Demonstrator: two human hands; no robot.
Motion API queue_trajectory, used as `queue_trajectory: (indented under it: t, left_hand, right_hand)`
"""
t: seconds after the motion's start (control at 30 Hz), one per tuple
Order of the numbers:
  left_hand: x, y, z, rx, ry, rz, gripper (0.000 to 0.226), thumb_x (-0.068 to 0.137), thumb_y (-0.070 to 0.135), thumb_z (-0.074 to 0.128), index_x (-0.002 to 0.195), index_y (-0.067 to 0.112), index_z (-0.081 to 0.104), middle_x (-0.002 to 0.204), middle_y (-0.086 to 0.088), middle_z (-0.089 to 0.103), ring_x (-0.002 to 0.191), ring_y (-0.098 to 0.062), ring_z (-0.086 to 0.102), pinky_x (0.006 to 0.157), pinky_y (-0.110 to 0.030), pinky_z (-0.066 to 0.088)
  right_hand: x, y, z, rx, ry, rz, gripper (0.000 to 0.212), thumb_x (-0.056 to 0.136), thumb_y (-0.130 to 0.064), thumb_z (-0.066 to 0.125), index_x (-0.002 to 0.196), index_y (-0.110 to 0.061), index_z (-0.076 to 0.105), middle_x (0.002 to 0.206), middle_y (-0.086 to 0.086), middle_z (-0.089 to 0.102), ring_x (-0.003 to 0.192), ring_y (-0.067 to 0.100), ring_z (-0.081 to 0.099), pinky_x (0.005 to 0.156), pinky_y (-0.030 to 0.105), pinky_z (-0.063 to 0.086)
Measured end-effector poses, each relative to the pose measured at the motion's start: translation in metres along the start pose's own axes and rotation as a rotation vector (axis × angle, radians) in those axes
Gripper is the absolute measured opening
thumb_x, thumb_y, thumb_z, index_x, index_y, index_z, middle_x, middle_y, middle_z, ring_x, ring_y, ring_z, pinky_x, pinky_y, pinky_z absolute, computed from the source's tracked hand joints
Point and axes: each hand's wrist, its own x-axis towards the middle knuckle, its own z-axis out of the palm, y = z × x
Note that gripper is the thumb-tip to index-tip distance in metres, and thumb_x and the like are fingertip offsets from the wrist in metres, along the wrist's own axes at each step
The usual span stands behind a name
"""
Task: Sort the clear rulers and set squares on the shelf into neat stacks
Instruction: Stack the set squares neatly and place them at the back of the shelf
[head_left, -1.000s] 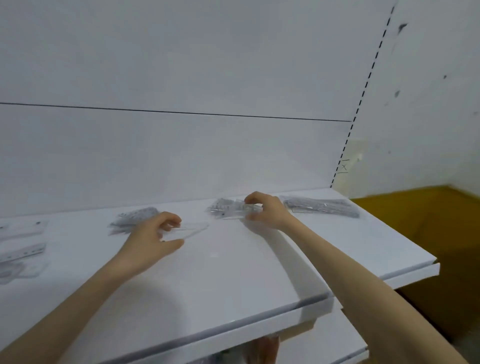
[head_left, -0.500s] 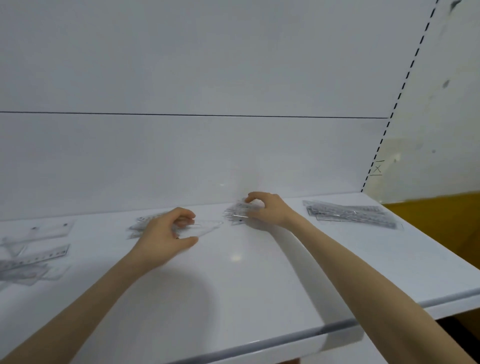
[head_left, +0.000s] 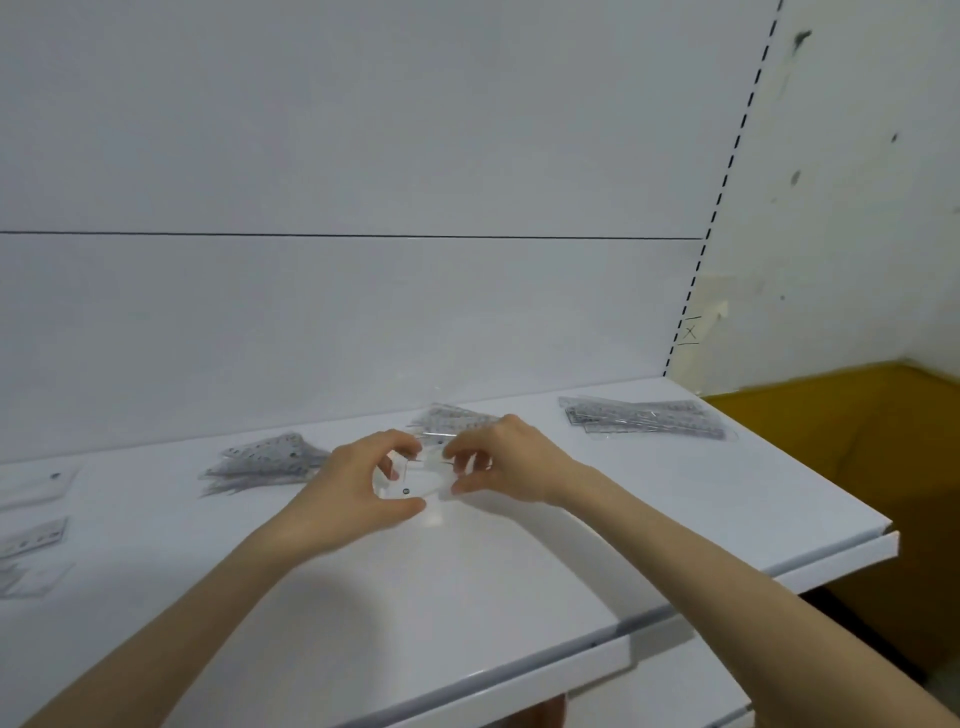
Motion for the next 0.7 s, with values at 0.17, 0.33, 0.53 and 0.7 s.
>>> queue_trajectory:
  t: [0.17, 0.33, 0.53, 0.7]
  left_hand:
    - [-0.003, -0.021, -0.015, 0.039, 0.052, -0.081, 0.041, 0.075, 0.02, 0.075, 0.107, 0.035, 0.053, 0.099, 0.015, 0.055, 0.071, 0.006, 0.051, 0.061, -0.014, 0.042]
    - [0.005, -0.02, -0.017, 0.057, 0.112, -0.075, 0.039, 0.075, 0.021, 0.076, 0.105, 0.033, 0.054, 0.093, 0.016, 0.054, 0.073, 0.011, 0.051, 0.062, -0.011, 0.039]
    - [0.009, -0.016, -0.014, 0.025, 0.067, -0.039, 0.047, 0.077, 0.025, 0.075, 0.111, 0.043, 0.048, 0.107, 0.024, 0.05, 0.088, 0.011, 0.051, 0.066, -0.012, 0.044]
    - [0.005, -0.034, -0.023, 0.038, 0.121, -0.087, 0.048, 0.079, 0.023, 0.073, 0.114, 0.041, 0.045, 0.116, 0.025, 0.043, 0.106, 0.009, 0.045, 0.072, -0.011, 0.04]
  right_hand:
    - [0.013, 0.033, -0.008, 0.023, 0.112, 0.094, 0.011, 0.084, -0.01, 0.065, 0.091, -0.015, 0.073, 0.076, 0.001, 0.074, 0.069, 0.011, 0.07, 0.082, 0.032, 0.054]
    - [0.023, 0.01, 0.009, 0.216, -0.021, -0.023, 0.065, 0.074, -0.027, 0.08, 0.133, -0.024, 0.053, 0.117, -0.008, 0.064, 0.099, 0.002, 0.06, 0.092, 0.015, 0.045]
    - [0.031, 0.01, 0.015, 0.331, 0.125, -0.124, 0.047, 0.071, -0.021, 0.084, 0.116, -0.016, 0.069, 0.091, -0.008, 0.067, 0.069, 0.002, 0.061, 0.078, 0.018, 0.049]
    - [0.048, 0.052, -0.002, 0.256, 0.254, 0.172, 0.041, 0.071, -0.027, 0.084, 0.108, -0.018, 0.069, 0.085, -0.011, 0.068, 0.078, 0.004, 0.064, 0.08, 0.029, 0.051]
